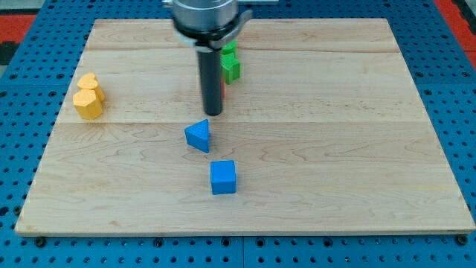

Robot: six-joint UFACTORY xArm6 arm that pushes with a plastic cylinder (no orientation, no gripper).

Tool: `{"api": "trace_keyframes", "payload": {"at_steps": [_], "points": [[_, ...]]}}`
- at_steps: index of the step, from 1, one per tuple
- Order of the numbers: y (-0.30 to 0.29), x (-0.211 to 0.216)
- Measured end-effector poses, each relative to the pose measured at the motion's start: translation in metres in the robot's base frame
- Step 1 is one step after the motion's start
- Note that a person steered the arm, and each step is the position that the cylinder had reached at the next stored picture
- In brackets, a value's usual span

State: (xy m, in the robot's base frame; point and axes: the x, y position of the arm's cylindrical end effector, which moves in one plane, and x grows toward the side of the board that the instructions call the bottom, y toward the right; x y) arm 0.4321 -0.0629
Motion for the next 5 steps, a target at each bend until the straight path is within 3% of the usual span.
{"api": "trace_keyframes", "payload": {"at_steps": [2,3,5], "points": [[0.022,0.068],[0.055,0.069],[0.061,0.009]]}}
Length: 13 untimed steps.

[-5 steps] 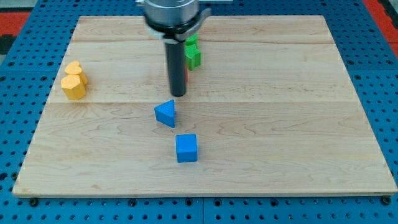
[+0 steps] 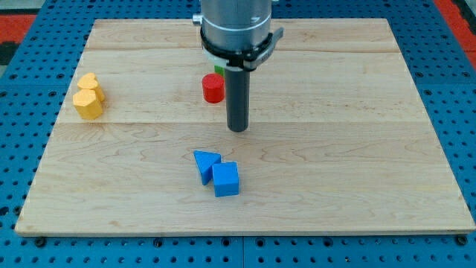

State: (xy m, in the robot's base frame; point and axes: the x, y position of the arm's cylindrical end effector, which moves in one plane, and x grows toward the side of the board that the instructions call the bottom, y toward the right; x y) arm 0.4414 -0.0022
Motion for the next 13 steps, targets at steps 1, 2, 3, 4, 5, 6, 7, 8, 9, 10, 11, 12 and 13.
{"api": "trace_keyframes", "payload": {"at_steps": [1,2,3,4,5,6,7,8,9,10,11,12,13], "points": [[0.002,-0.024],[0.002,-0.046],[0.003,-0.067],[0.004,-0.086],[0.007,-0.104],[0.009,-0.119],[0.014,-0.137],[0.017,-0.152],[0.021,-0.166],[0.030,-0.178],[0.045,-0.178],[0.055,-0.178],[0.055,-0.179]]}}
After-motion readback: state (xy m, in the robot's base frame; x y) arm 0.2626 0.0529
